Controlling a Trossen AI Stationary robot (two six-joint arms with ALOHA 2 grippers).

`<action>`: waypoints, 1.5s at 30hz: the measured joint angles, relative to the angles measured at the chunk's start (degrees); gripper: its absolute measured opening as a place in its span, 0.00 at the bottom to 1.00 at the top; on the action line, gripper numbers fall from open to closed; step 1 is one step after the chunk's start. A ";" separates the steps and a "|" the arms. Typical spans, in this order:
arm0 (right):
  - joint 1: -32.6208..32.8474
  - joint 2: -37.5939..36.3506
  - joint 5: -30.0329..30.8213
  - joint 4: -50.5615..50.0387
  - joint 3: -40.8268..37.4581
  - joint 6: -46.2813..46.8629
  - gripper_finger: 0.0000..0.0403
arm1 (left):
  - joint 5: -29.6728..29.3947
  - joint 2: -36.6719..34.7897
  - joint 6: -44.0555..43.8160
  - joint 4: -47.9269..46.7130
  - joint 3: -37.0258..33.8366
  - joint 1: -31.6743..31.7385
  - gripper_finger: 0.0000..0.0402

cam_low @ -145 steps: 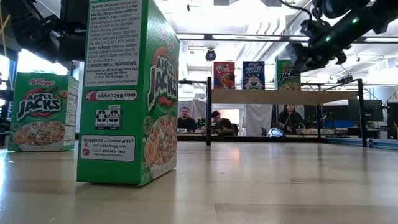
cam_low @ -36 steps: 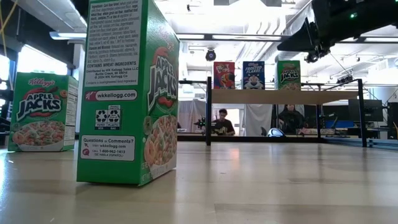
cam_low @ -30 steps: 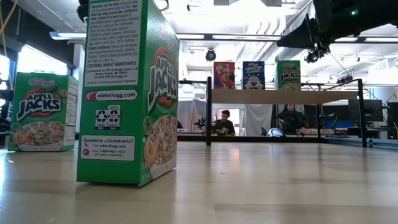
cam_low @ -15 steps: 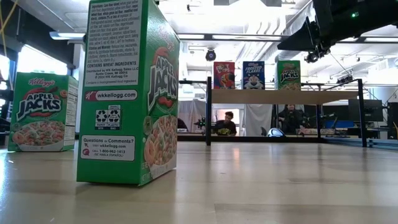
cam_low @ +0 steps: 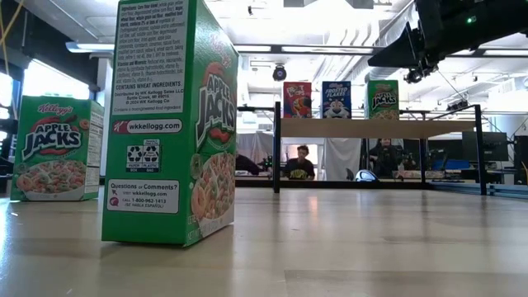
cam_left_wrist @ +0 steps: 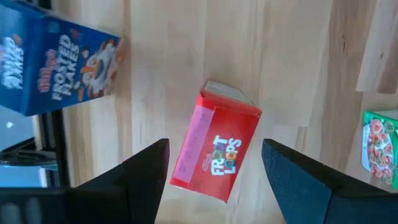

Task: Stack cereal on shelf
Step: Move the cereal box to the center of the table

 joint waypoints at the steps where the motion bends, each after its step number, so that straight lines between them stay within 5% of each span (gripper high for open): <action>1: 0.00 0.00 -0.31 0.01 0.00 0.00 0.00 | 0.28 0.32 0.36 -0.16 0.00 -0.02 0.62; 25: -0.02 0.01 -0.84 0.07 0.00 0.00 0.00 | -3.71 2.54 3.75 3.75 -6.97 -0.05 0.61; 45: -0.02 0.01 -1.76 0.11 0.00 0.42 0.00 | -0.53 2.34 0.96 1.50 -5.07 -3.40 0.41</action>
